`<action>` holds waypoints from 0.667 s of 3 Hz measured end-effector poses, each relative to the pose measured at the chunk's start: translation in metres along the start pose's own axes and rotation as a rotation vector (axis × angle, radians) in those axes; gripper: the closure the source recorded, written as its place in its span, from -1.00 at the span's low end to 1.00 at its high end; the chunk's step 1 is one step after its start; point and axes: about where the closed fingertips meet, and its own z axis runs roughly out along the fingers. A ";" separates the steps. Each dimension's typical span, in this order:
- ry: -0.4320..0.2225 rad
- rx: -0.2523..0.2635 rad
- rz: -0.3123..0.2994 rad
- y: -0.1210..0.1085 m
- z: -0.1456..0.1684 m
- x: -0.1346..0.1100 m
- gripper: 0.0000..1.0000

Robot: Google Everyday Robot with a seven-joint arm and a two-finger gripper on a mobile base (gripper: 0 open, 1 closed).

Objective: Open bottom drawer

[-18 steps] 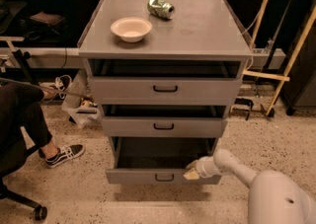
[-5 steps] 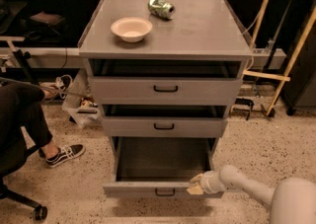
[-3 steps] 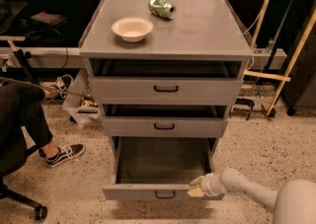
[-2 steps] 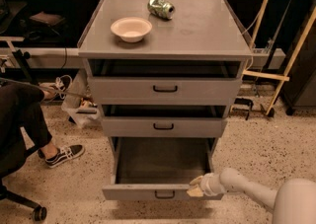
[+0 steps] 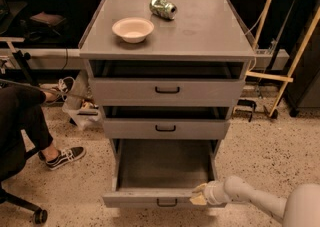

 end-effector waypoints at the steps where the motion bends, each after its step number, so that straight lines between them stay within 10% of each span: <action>1: 0.000 0.000 0.000 0.000 0.000 0.000 1.00; 2: 0.006 -0.005 0.001 -0.001 0.001 -0.002 1.00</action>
Offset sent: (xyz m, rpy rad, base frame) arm 0.0143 0.0058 -0.0067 -0.0152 0.0395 0.0126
